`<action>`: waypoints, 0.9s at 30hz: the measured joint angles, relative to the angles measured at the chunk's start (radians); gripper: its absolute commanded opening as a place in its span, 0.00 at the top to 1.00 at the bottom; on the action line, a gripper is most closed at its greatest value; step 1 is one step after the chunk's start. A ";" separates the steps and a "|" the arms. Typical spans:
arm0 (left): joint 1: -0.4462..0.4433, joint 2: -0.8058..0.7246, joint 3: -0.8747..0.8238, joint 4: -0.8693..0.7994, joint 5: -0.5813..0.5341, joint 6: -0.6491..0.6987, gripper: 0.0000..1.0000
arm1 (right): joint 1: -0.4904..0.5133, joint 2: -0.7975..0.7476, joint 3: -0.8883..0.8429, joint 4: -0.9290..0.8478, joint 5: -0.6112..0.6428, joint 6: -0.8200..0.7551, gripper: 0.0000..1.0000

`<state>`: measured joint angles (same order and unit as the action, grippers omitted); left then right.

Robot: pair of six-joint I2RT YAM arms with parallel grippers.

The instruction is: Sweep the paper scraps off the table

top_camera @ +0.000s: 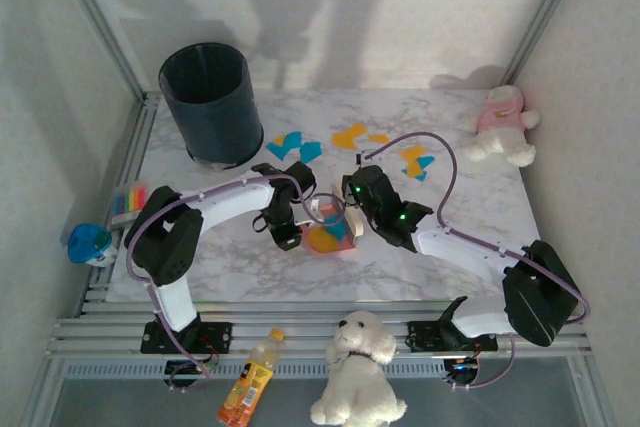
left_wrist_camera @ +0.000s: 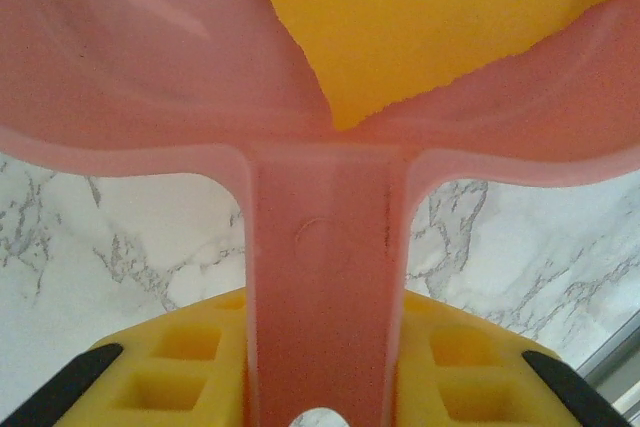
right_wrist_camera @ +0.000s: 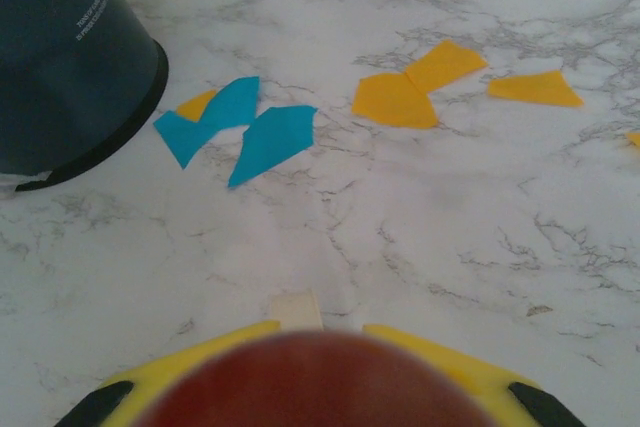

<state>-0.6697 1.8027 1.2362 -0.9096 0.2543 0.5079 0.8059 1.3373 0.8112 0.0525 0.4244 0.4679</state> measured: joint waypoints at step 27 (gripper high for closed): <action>0.004 0.000 0.000 0.011 0.000 0.000 1.00 | 0.002 -0.011 -0.001 -0.025 0.033 0.041 1.00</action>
<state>-0.6659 1.8027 1.2362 -0.8989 0.2539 0.5079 0.8078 1.3262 0.8101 0.0277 0.4576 0.5091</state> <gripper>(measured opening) 0.263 0.245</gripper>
